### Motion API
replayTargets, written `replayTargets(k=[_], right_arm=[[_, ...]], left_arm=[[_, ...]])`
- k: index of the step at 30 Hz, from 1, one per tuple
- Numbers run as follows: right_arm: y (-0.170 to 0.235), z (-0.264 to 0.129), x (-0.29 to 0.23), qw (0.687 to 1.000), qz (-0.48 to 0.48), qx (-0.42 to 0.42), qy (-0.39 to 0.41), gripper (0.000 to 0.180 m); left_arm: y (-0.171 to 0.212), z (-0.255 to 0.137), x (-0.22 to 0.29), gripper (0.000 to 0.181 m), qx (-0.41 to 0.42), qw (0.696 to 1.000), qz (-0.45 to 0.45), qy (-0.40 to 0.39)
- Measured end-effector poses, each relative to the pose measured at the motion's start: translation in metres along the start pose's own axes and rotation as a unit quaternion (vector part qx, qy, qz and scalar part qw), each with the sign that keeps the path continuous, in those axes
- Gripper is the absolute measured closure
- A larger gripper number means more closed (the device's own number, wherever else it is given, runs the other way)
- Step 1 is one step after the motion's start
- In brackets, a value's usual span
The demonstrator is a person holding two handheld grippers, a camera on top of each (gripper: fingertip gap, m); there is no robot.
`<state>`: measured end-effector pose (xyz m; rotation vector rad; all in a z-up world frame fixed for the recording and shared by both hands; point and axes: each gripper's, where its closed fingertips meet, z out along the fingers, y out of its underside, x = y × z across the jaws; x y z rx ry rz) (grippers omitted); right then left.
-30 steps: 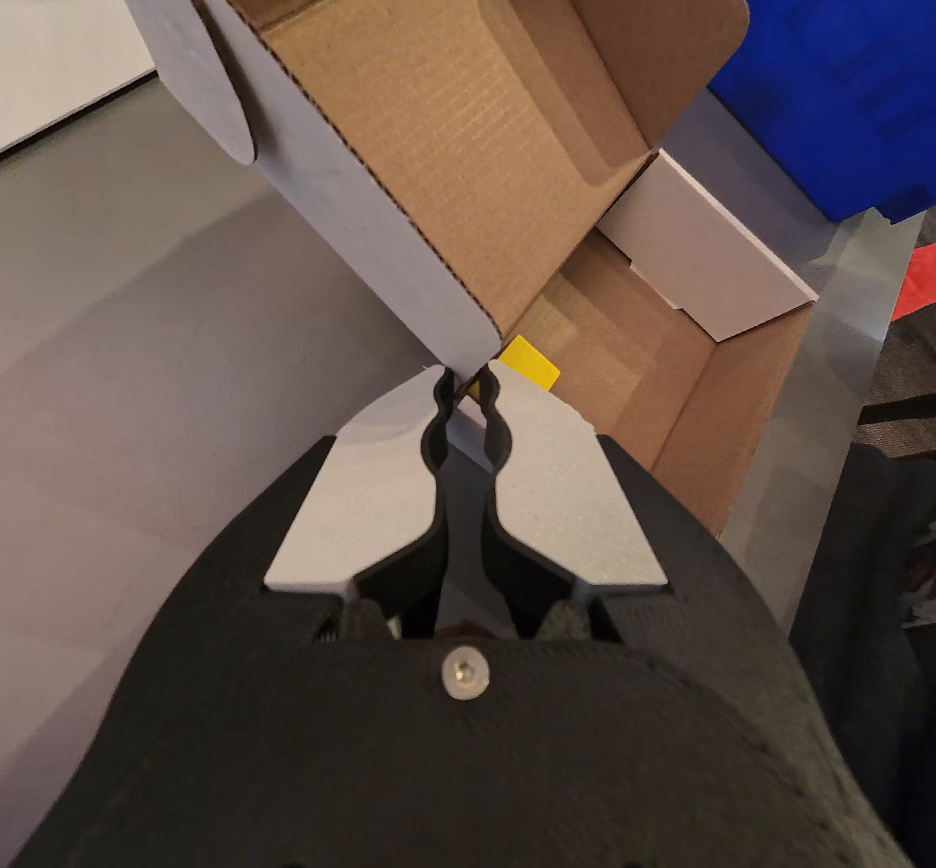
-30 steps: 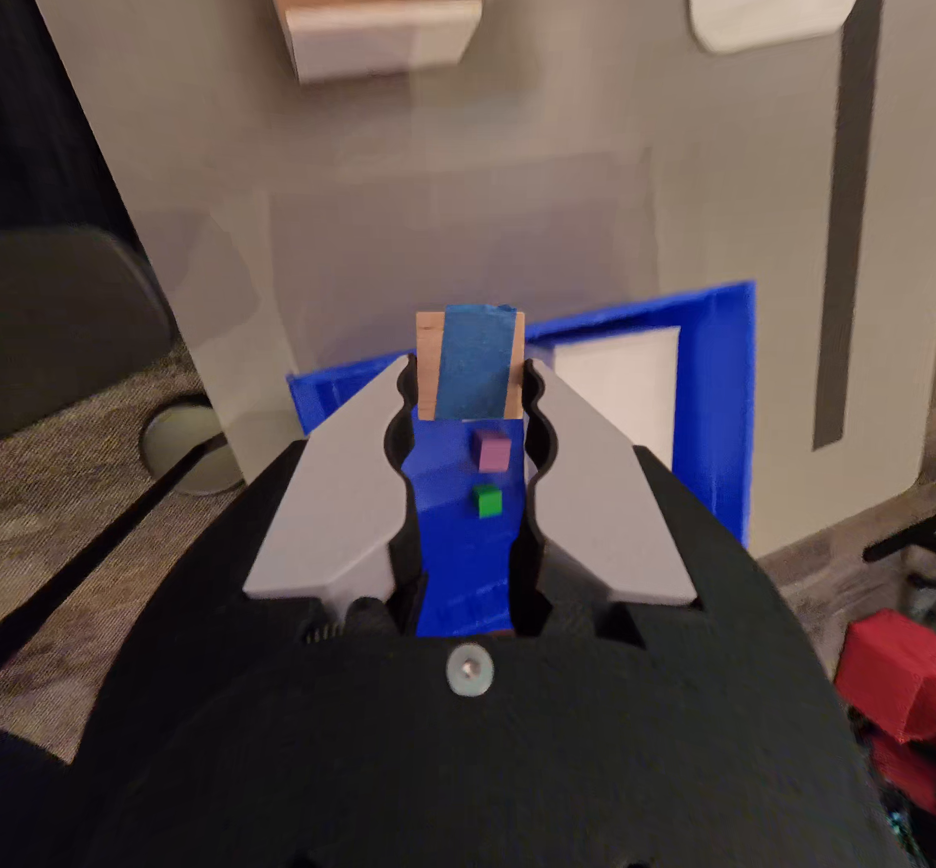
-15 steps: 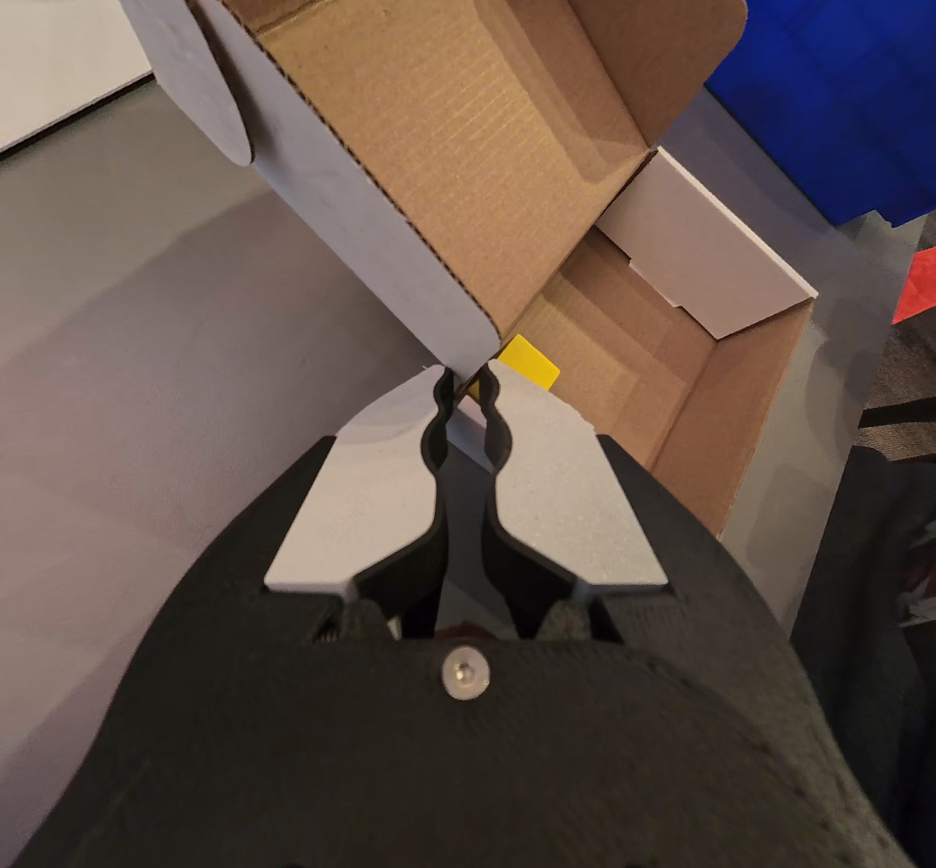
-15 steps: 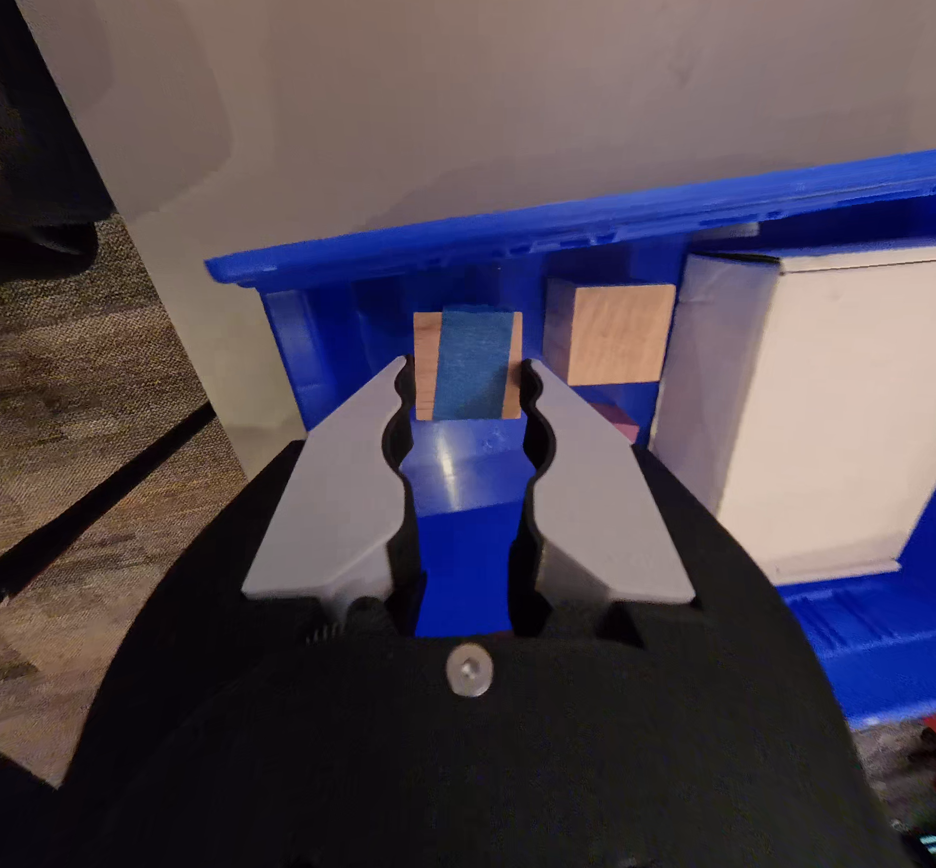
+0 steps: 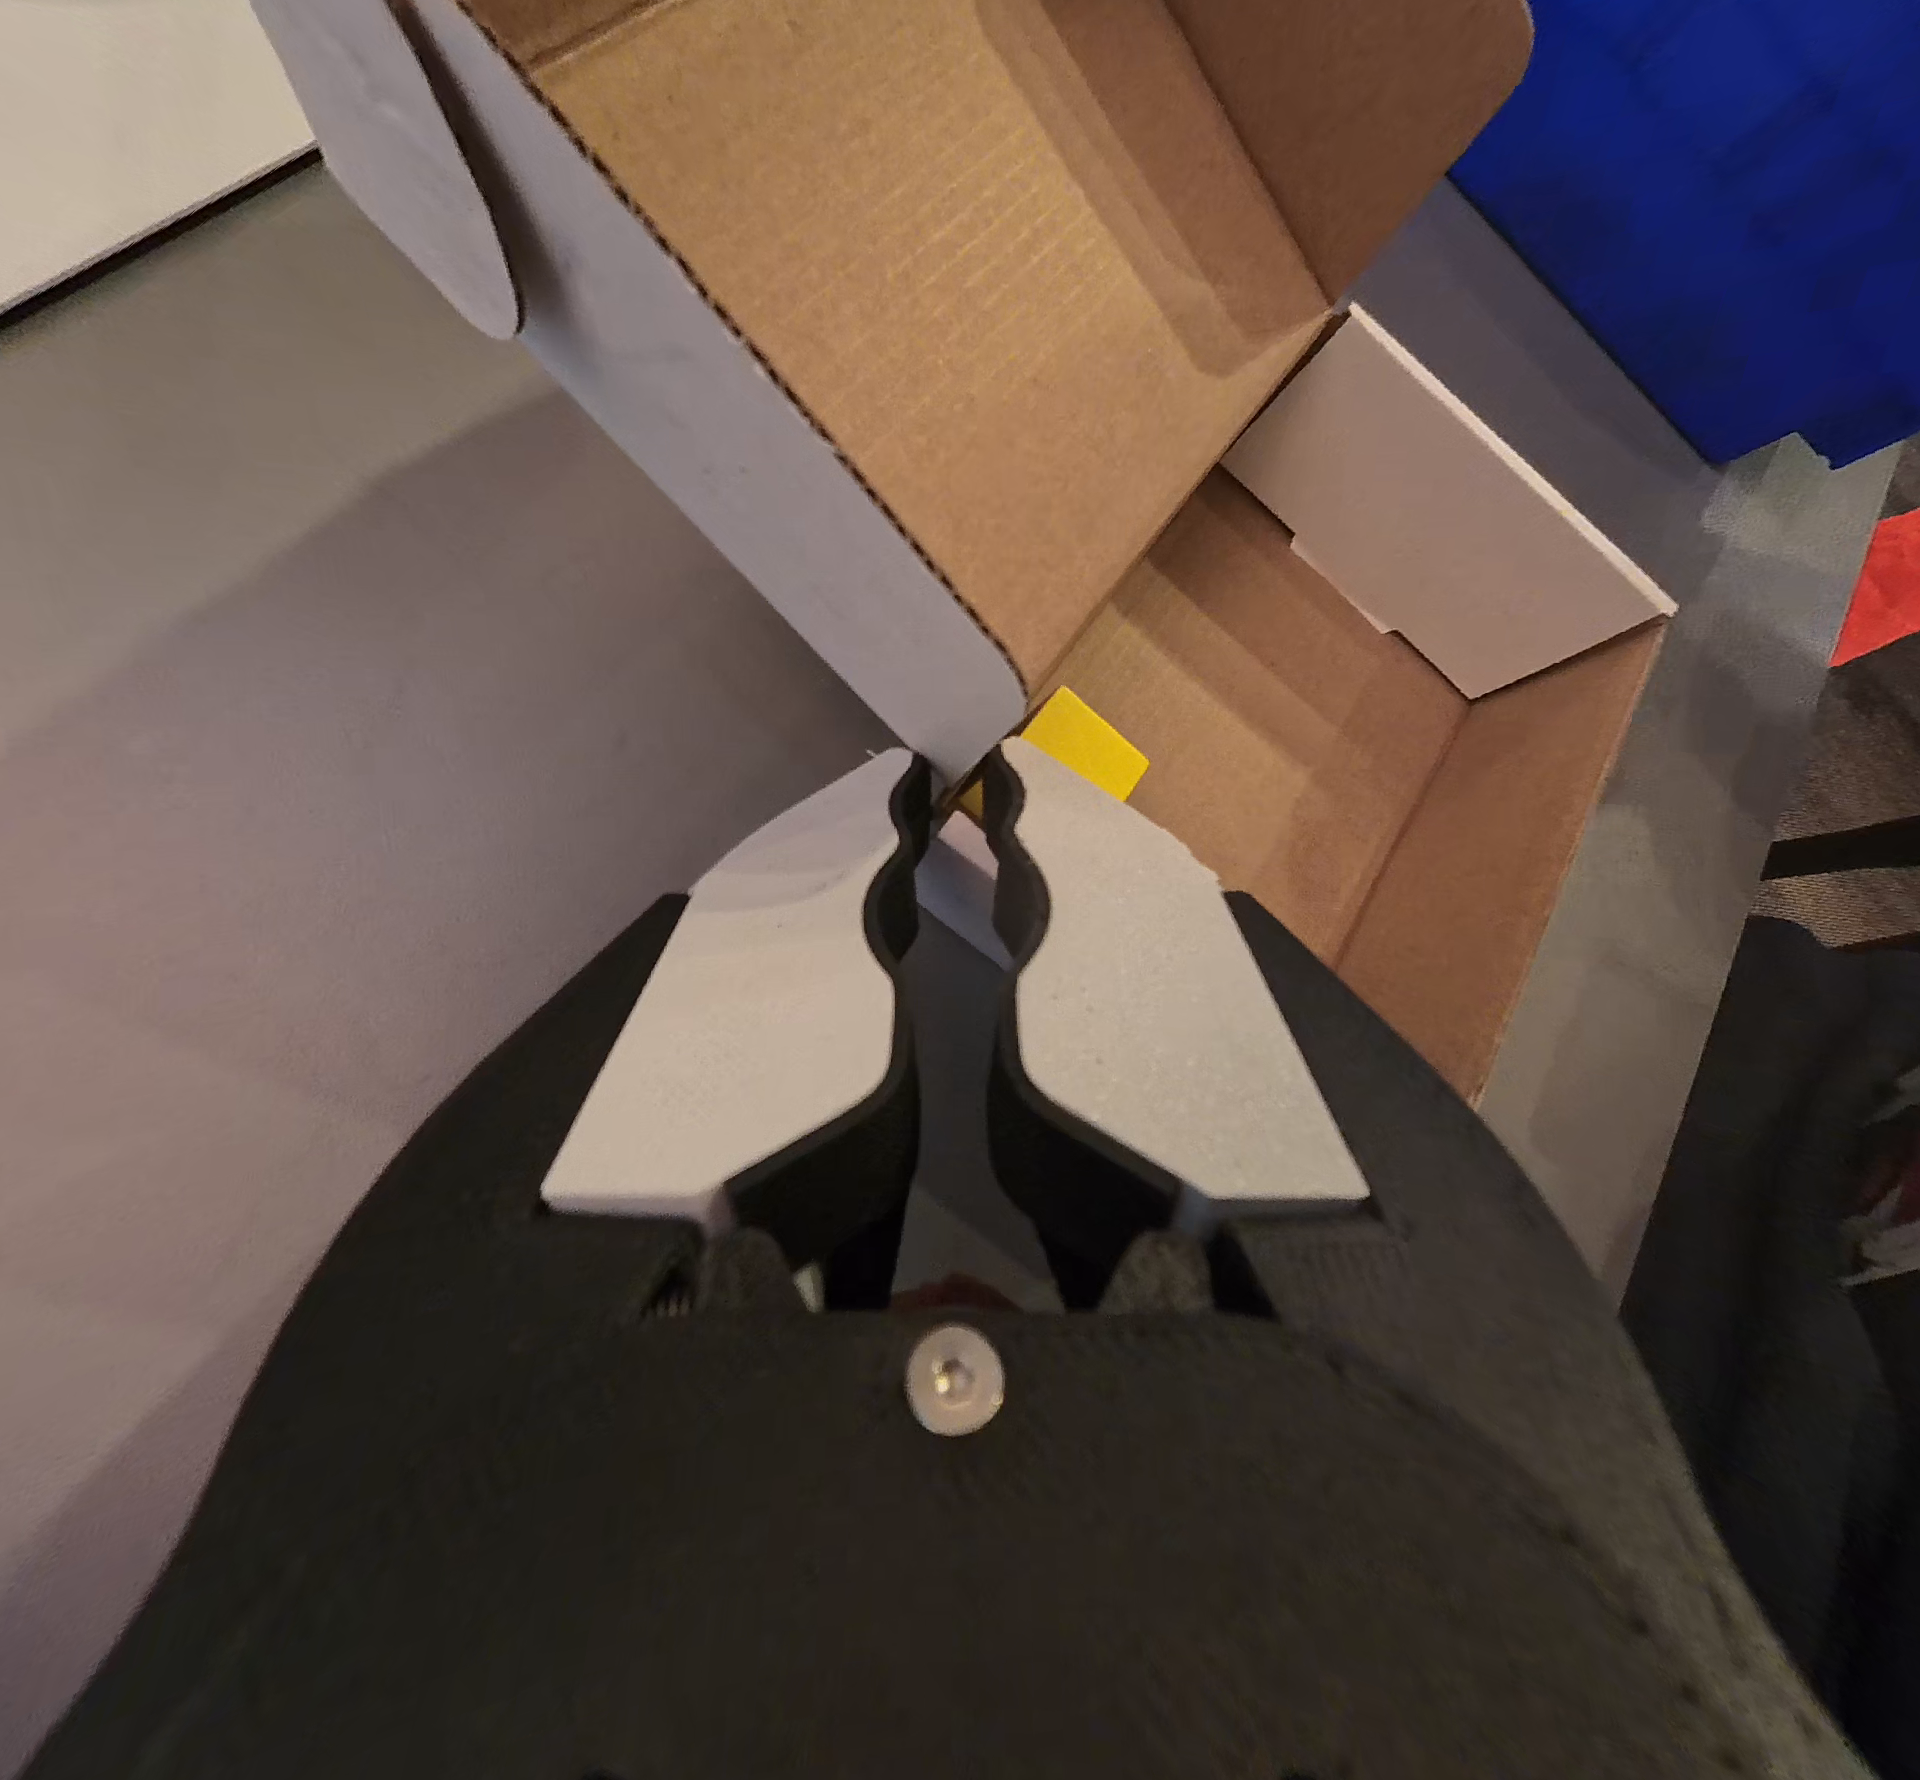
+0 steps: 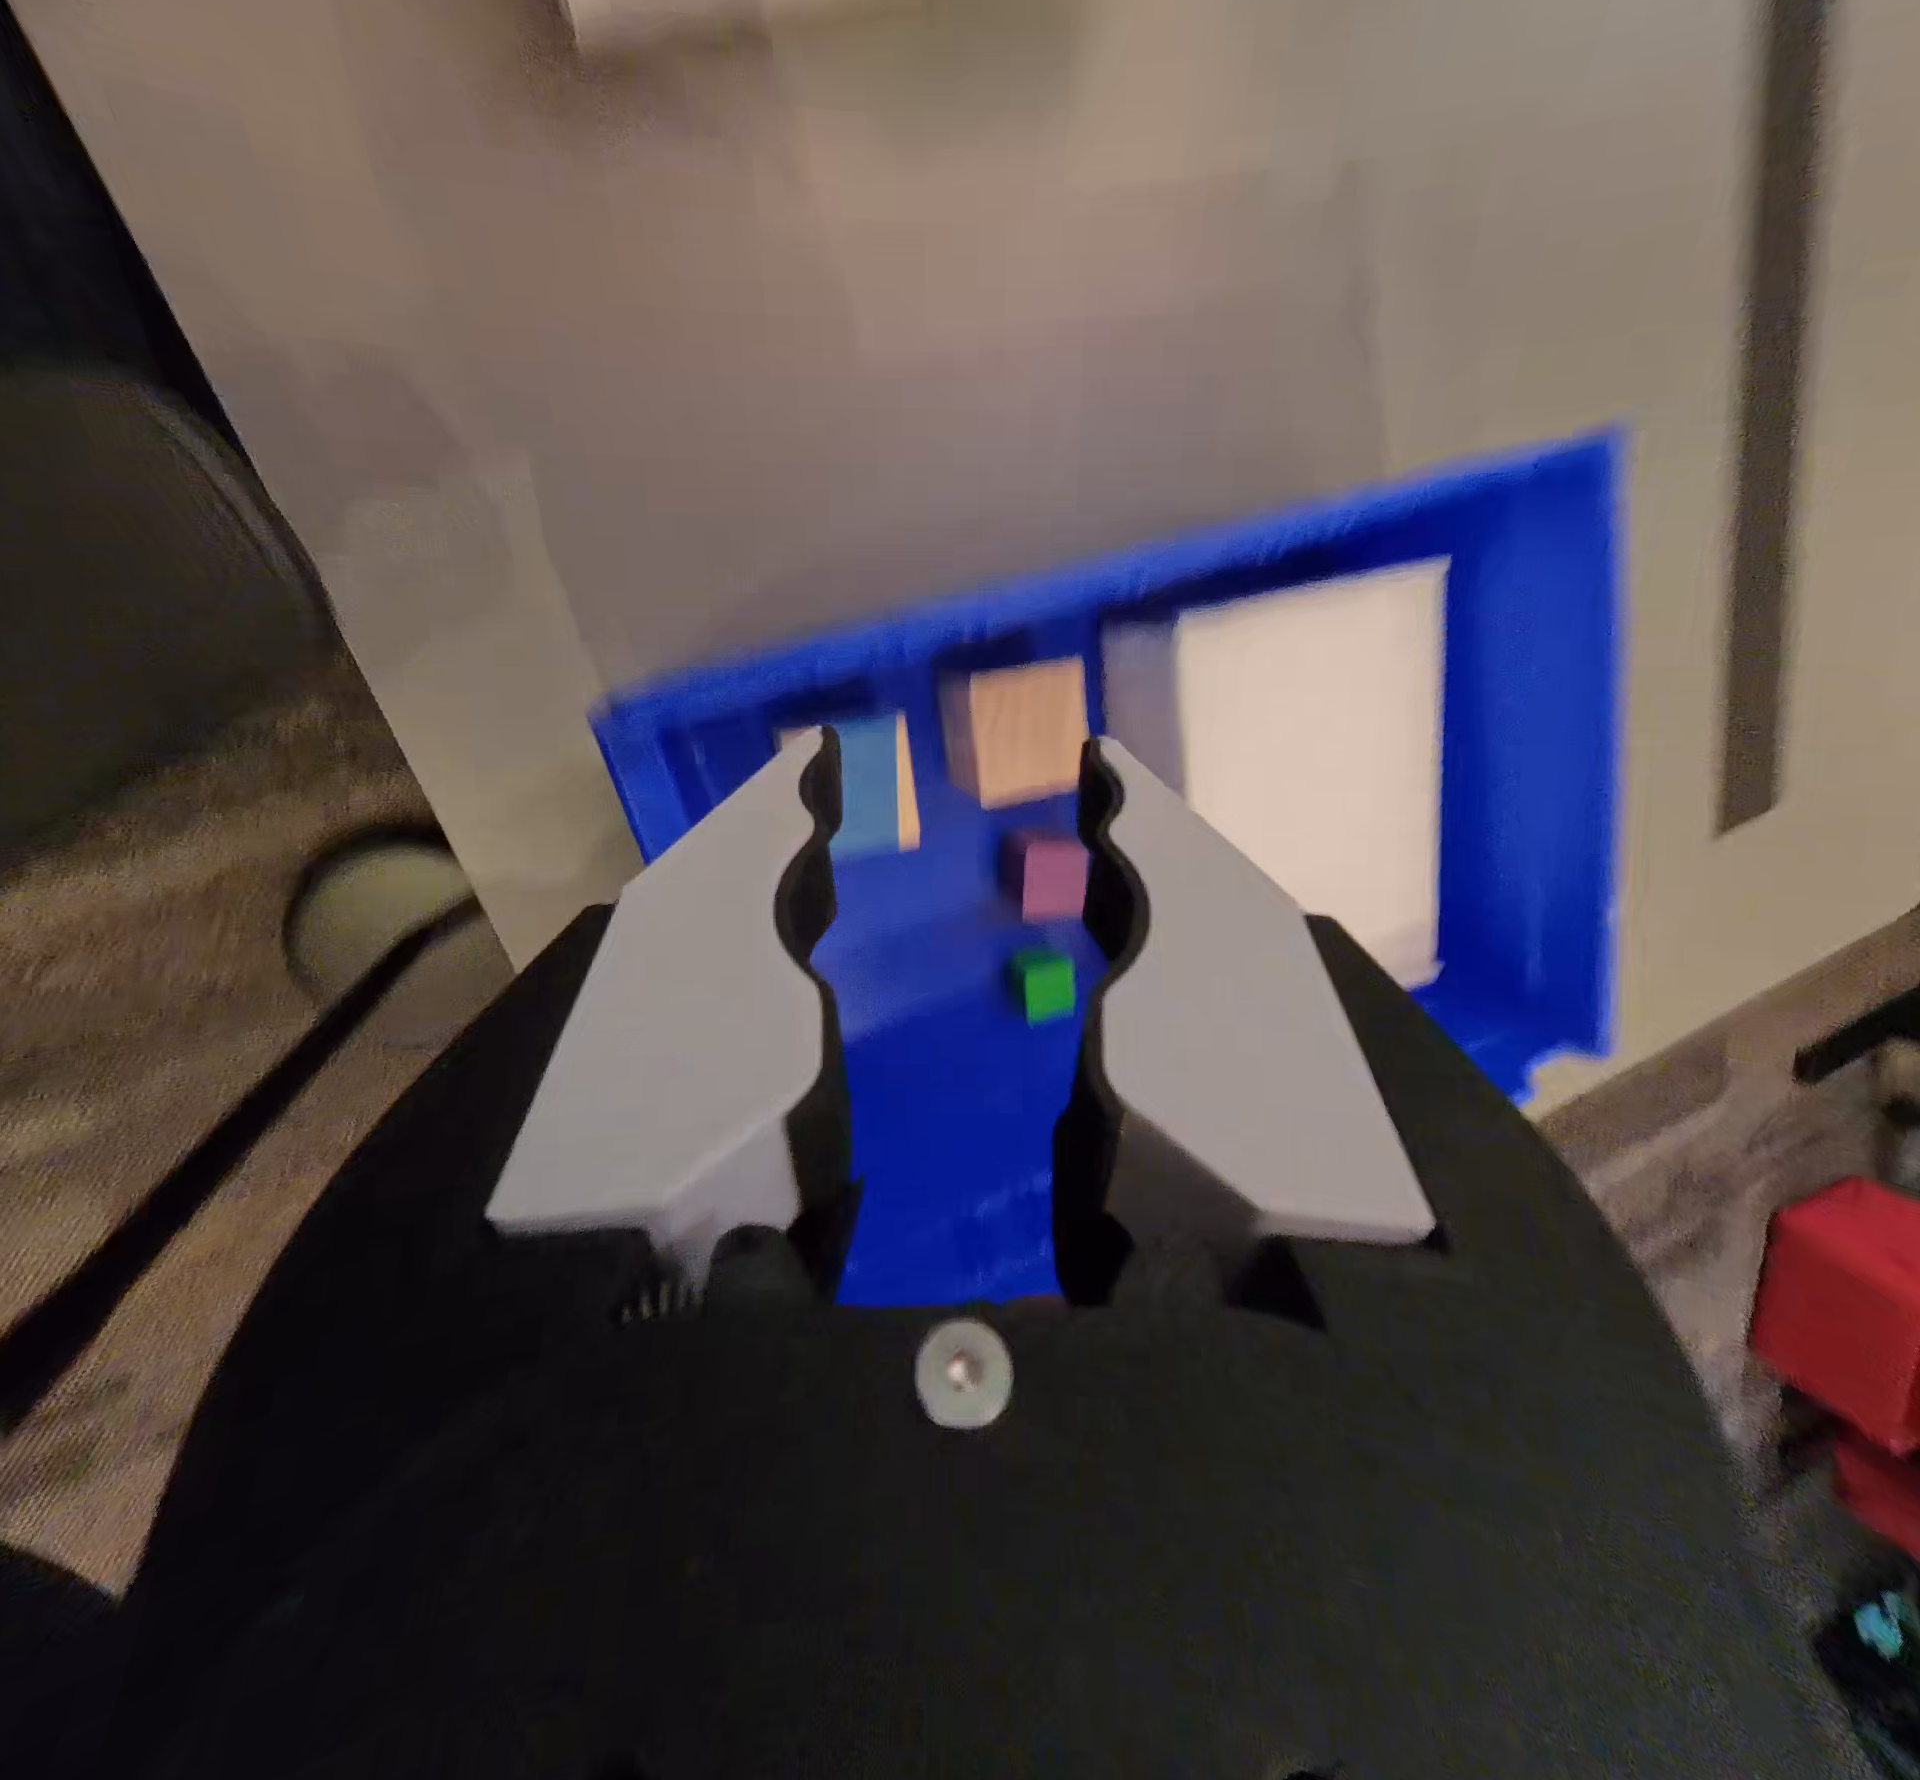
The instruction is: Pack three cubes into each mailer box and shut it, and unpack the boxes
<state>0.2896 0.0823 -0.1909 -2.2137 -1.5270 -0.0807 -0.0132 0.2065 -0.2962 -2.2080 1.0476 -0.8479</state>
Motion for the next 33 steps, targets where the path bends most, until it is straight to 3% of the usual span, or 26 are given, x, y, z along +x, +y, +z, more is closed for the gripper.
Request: replayTargets(k=[4,7,11,14,22,25,27,29,33], right_arm=[[-0.119,-0.001,-0.023,0.992,-0.026,0.125,-0.015,0.143],[-0.184,0.044,-0.051,0.987,-0.058,0.136,-0.058,0.135],[-0.232,0.119,-0.069,0.983,-0.091,0.127,-0.097,0.141],[-0.237,0.165,-0.065,0.987,-0.101,0.08,-0.091,0.139],[-0.244,0.205,-0.06,0.99,-0.114,0.05,-0.065,0.142],[-0.246,0.208,-0.056,0.99,-0.121,0.061,-0.048,0.149],[-0.244,0.206,-0.06,0.989,-0.118,0.061,-0.07,0.145],[-0.24,0.202,-0.063,0.987,-0.128,0.054,-0.087,0.155],[-0.232,0.194,-0.068,0.985,-0.127,0.05,-0.105,0.148]], left_arm=[[-0.001,0.001,0.001,0.171,0.001,1.0,-0.004,0.002],[0.0,0.001,0.001,0.171,0.001,1.0,-0.004,-0.001],[-0.001,0.002,0.001,0.171,0.002,1.0,-0.016,0.003],[-0.001,0.002,0.001,0.171,0.002,1.0,-0.015,0.002],[-0.002,0.004,0.004,0.171,0.005,1.0,-0.012,0.012],[-0.003,0.005,0.002,0.171,0.008,1.0,-0.016,0.013],[-0.003,0.005,0.003,0.171,0.008,1.0,-0.014,0.015],[-0.003,0.005,0.003,0.172,0.007,1.0,-0.01,0.011],[-0.003,0.005,0.004,0.172,0.007,1.0,-0.005,0.007]])
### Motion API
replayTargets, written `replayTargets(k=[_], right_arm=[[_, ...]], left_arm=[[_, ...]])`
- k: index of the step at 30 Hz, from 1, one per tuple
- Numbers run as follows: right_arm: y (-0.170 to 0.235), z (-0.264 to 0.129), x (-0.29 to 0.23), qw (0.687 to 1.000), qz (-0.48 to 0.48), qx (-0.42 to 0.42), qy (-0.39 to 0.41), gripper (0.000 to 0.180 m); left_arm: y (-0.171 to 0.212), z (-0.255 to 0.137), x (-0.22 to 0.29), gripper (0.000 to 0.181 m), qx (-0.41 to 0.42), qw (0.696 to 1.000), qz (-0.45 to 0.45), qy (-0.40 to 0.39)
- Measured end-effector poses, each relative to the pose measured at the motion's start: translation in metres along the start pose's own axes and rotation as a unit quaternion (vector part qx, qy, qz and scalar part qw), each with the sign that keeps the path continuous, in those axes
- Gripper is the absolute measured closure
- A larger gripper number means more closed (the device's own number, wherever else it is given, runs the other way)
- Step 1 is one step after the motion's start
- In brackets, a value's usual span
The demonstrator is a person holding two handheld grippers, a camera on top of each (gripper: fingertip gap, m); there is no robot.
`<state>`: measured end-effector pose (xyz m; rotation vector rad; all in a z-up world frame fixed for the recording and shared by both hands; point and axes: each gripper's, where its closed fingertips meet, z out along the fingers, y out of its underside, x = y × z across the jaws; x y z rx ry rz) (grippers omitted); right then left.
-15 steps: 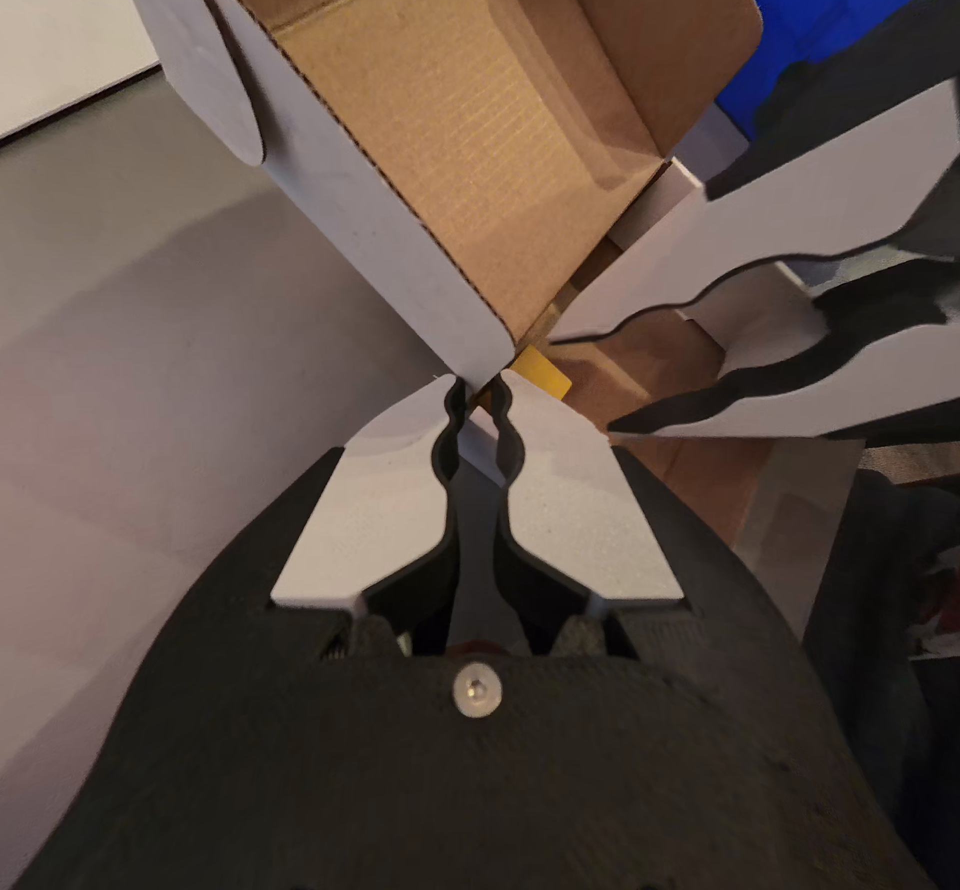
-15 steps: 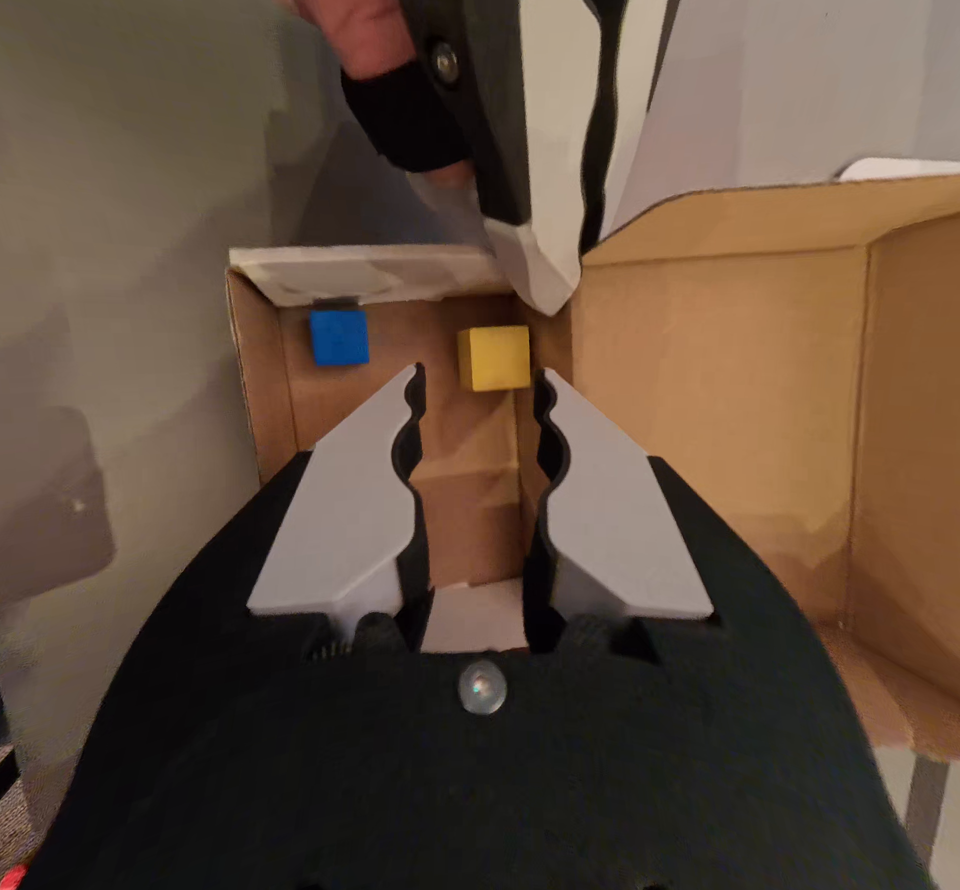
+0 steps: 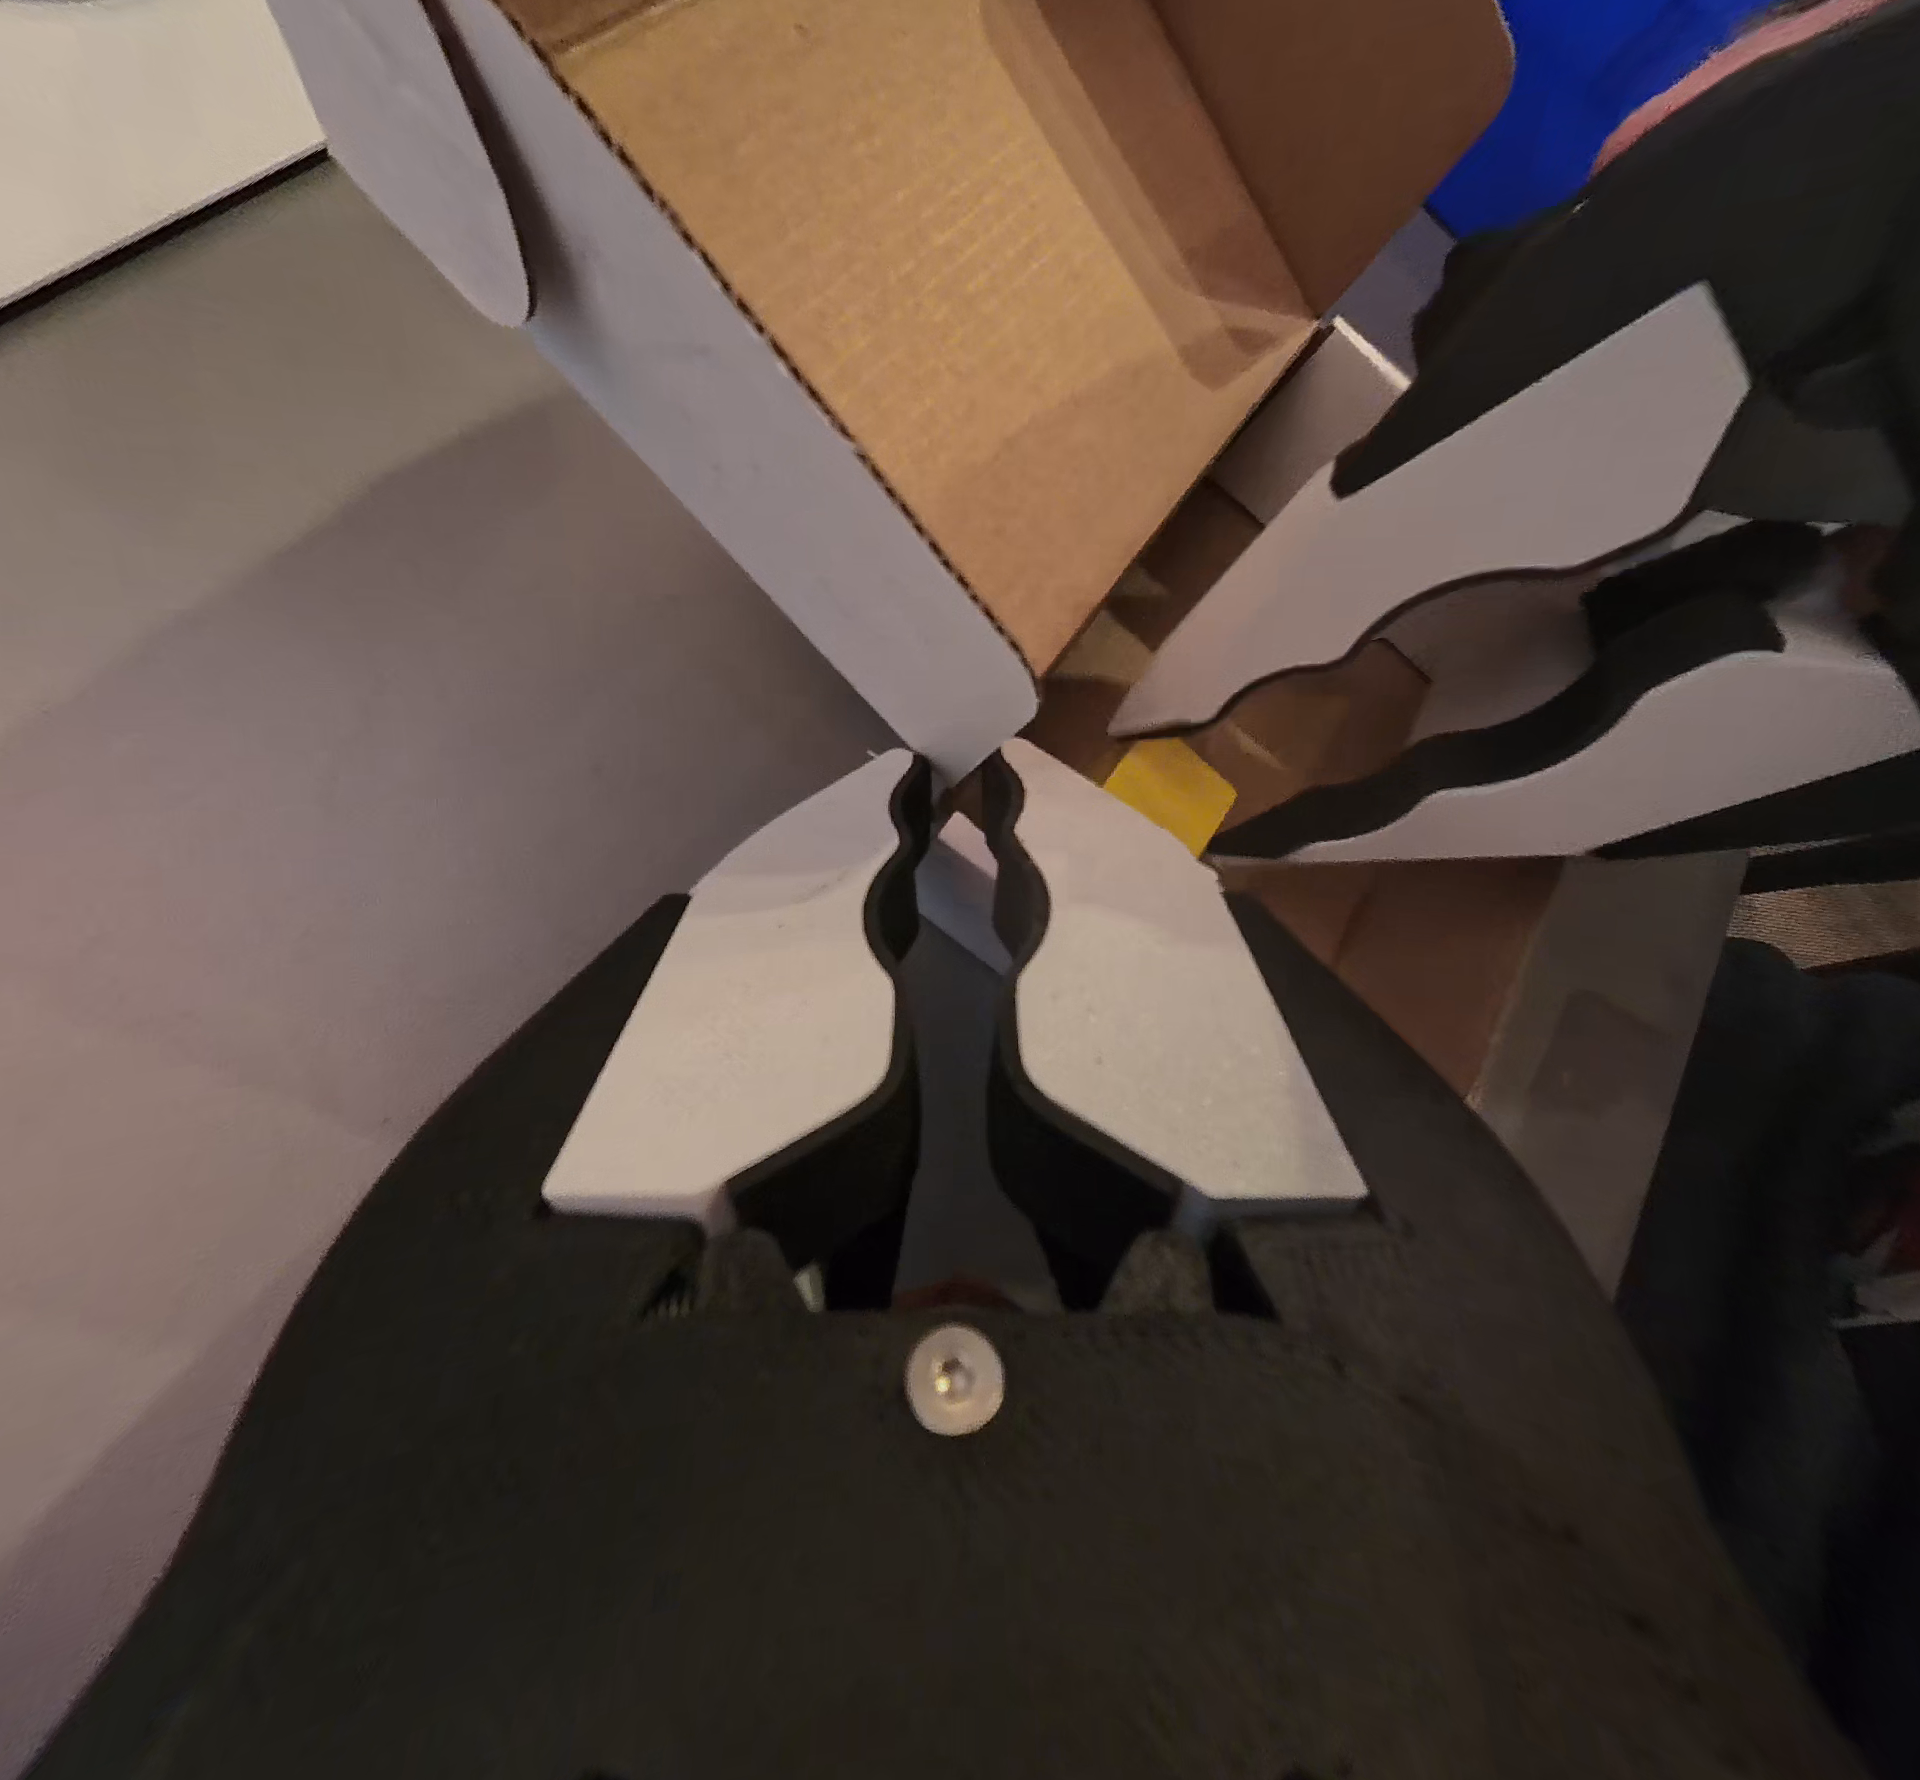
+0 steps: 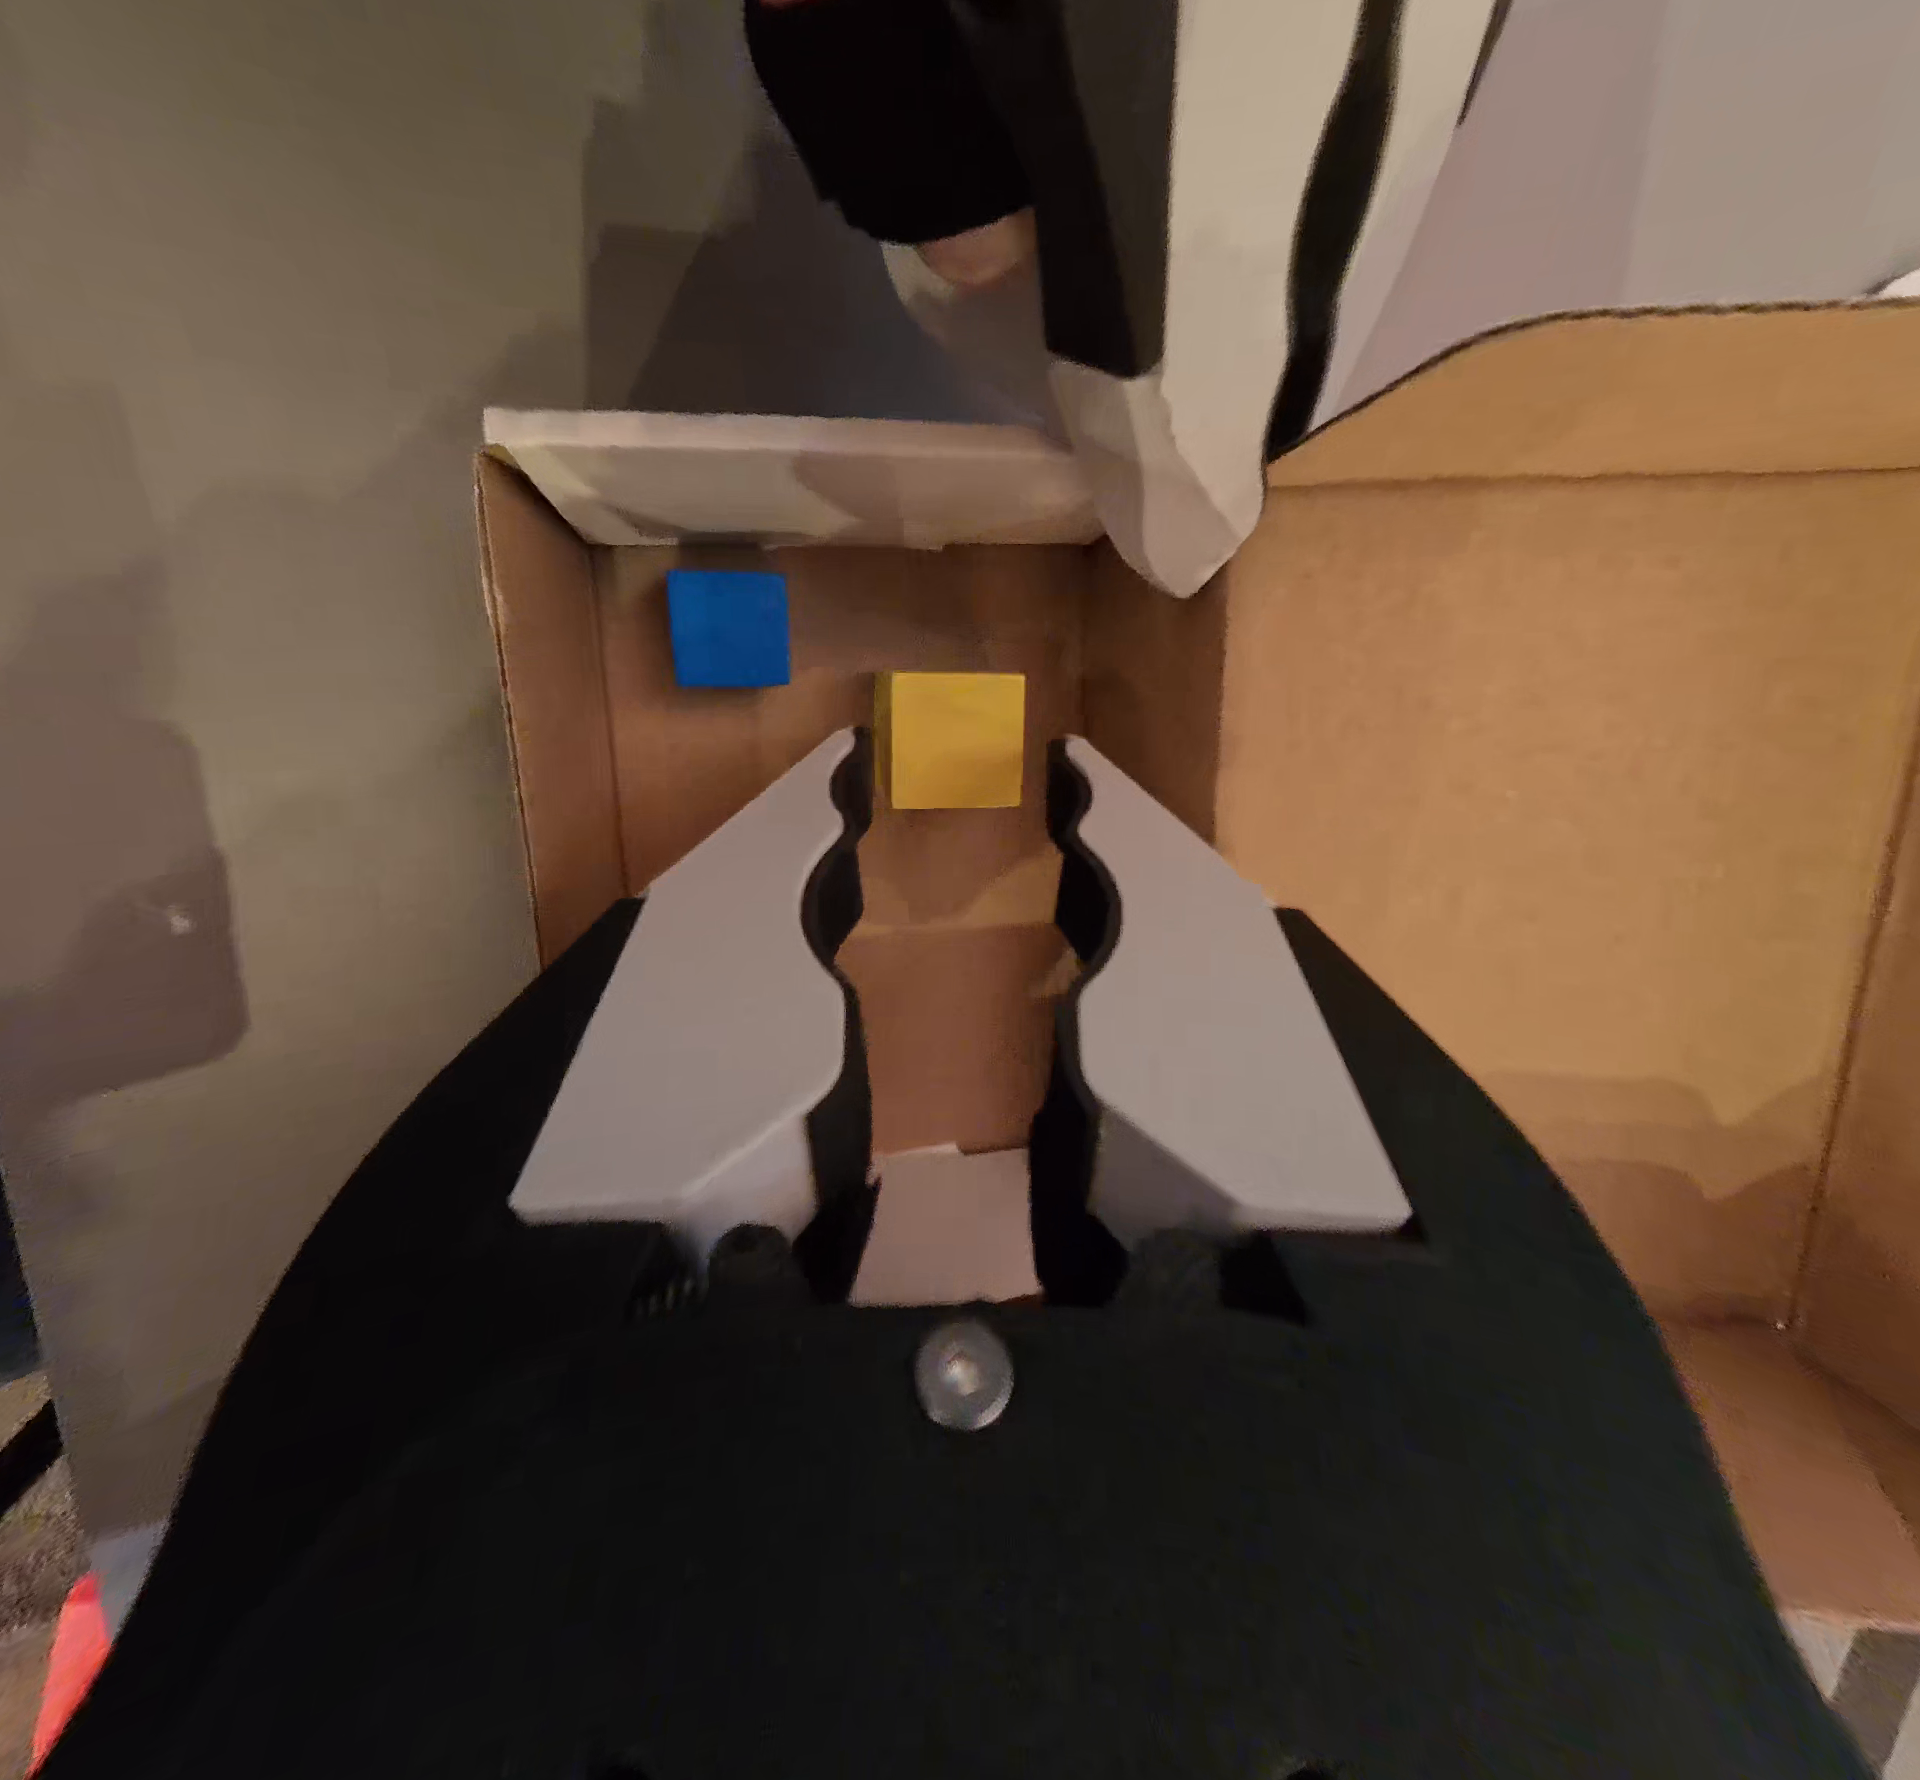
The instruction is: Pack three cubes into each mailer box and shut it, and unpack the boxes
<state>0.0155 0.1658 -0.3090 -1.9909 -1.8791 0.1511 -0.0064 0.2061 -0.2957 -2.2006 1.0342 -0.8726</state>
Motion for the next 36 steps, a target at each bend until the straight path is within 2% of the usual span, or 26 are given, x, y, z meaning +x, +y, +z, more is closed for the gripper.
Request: replayTargets(k=[2,3,5,6,8,15,36], right_arm=[[-0.001,0.0,0.002,1.0,0.008,0.001,0.008,0.131],[0.0,0.002,0.002,1.0,0.003,-0.005,0.013,0.13],[0.004,0.008,0.002,1.0,-0.002,-0.019,0.011,0.137],[0.006,0.011,-0.001,1.0,-0.005,-0.025,0.001,0.152],[0.005,0.012,0.0,1.0,-0.012,-0.021,0.011,0.153],[0.002,0.001,0.002,0.999,-0.026,-0.014,0.034,0.154],[0.005,-0.067,0.016,0.994,-0.02,0.016,0.104,0.154]], left_arm=[[0.0,0.0,0.0,0.171,0.0,1.0,-0.001,0.001],[0.0,0.001,0.0,0.171,0.0,1.0,-0.001,0.001],[-0.001,0.001,0.001,0.172,0.001,1.0,0.0,0.001],[-0.001,0.001,0.001,0.172,0.001,1.0,0.001,0.0],[0.0,0.001,0.001,0.171,0.0,1.0,0.003,-0.001],[0.0,0.001,0.0,0.172,0.0,1.0,0.006,0.002],[-0.001,0.001,0.0,0.172,0.001,1.0,0.008,-0.001]])
